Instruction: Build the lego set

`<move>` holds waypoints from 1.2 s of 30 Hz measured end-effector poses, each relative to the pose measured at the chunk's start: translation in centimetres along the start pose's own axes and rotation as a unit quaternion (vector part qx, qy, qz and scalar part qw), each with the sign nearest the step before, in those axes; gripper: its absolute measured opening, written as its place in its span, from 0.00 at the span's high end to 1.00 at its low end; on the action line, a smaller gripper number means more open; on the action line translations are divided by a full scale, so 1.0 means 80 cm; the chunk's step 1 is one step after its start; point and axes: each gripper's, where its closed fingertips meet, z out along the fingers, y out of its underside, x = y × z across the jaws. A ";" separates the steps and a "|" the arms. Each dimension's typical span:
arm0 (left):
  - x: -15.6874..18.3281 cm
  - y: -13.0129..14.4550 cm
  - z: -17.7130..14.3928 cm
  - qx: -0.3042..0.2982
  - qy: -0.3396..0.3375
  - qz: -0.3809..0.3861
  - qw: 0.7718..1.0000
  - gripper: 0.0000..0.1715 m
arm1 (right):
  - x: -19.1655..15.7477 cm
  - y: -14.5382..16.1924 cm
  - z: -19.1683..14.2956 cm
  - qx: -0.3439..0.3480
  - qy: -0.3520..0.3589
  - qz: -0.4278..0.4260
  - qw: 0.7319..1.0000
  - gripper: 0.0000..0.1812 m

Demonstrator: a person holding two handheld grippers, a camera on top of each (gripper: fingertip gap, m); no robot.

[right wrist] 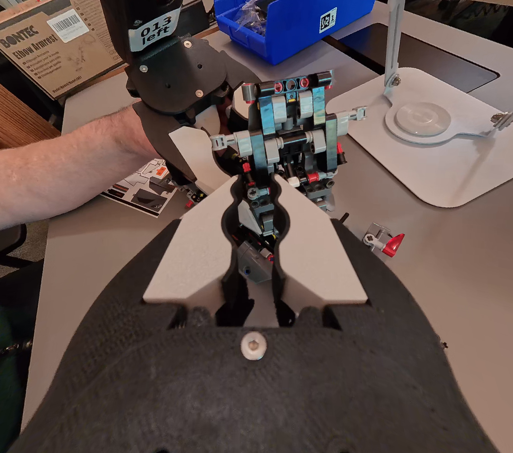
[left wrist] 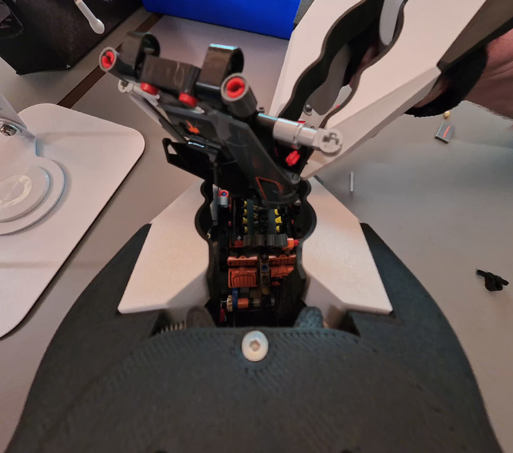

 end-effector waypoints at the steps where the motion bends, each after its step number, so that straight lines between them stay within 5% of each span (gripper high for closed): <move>1: 0.000 -0.001 -0.001 0.003 -0.001 0.001 1.000 0.65 | 0.000 -0.001 0.000 0.002 0.000 -0.001 1.000 0.91; 22: -0.019 -0.062 -0.048 0.169 -0.059 0.024 0.984 0.60 | -0.012 -0.092 0.003 0.095 0.030 -0.026 0.995 0.92; 36: -0.032 -0.075 -0.064 0.211 -0.114 0.023 0.971 0.60 | -0.013 -0.113 0.024 0.101 0.098 -0.069 0.988 0.92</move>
